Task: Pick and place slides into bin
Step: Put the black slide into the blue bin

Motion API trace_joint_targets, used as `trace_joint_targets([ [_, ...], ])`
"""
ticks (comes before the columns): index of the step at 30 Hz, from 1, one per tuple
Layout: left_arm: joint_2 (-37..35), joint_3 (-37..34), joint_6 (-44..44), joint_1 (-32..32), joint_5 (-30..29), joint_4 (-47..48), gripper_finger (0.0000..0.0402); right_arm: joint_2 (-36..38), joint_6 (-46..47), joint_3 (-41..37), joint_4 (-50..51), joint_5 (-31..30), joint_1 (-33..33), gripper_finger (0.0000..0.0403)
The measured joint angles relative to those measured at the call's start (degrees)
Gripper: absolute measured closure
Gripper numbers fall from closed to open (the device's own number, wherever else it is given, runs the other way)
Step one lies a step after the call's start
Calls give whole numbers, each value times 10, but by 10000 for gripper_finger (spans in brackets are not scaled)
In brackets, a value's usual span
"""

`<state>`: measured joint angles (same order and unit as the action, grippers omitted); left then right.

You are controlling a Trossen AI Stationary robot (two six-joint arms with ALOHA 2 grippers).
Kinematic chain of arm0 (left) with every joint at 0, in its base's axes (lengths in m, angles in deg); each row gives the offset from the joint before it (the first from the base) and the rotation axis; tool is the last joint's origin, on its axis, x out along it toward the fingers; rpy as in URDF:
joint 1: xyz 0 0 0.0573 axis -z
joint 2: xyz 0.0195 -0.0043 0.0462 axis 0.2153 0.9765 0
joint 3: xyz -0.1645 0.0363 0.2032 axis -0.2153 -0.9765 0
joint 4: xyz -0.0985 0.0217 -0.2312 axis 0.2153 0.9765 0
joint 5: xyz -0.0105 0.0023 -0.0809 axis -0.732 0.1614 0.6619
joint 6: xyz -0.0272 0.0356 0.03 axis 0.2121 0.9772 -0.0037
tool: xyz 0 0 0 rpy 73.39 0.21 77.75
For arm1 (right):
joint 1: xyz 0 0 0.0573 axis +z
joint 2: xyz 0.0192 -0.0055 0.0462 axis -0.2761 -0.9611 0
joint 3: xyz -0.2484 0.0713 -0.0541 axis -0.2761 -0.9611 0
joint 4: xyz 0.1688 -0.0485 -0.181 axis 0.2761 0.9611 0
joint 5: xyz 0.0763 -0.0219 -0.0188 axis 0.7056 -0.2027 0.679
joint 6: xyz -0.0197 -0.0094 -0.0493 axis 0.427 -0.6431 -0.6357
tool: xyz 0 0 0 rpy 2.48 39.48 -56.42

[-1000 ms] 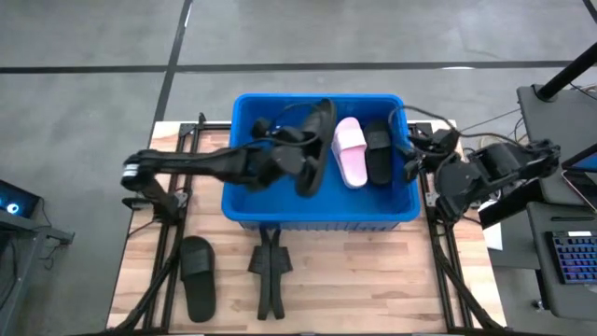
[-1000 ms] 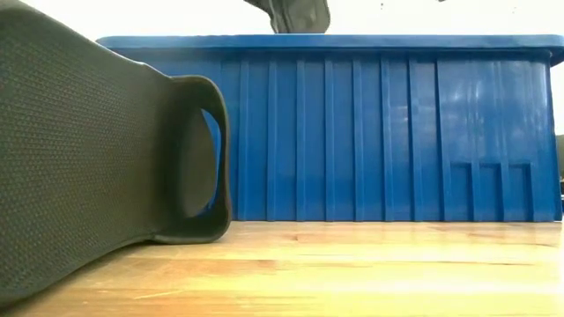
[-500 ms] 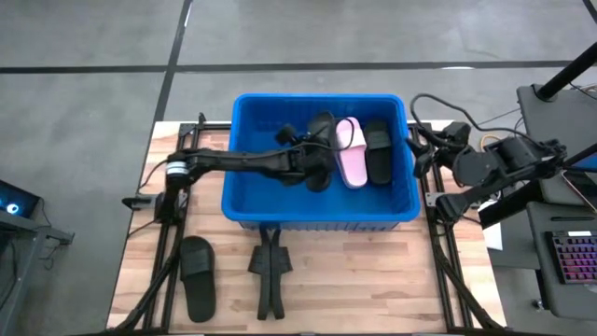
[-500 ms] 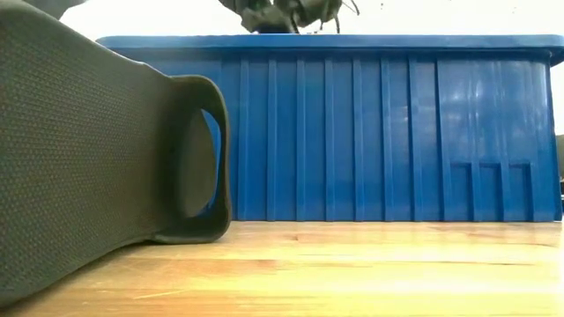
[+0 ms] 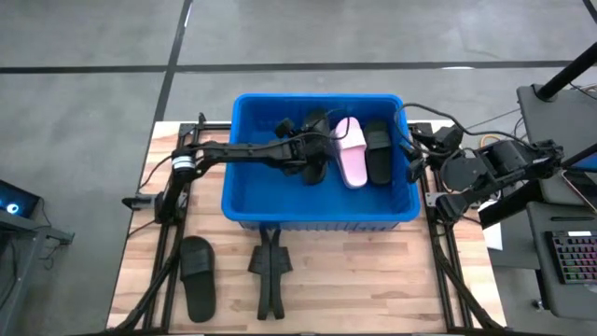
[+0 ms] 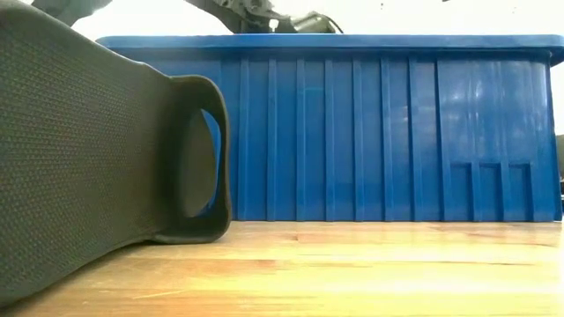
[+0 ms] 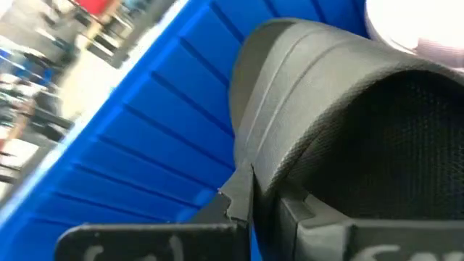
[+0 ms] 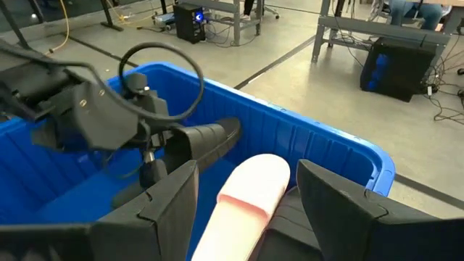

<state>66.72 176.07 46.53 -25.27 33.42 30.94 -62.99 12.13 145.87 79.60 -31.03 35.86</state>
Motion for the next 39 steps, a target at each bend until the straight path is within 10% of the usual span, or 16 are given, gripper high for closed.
trace_joint_targets([
  [14, -1, -10, -1, -19, 111, 28, 401, -3, -5, 0, 0, 0, 0, 179],
  [39, 80, 21, -62, -7, 93, 49, 401, -3, -32, 0, 0, 13, 0, 179],
])
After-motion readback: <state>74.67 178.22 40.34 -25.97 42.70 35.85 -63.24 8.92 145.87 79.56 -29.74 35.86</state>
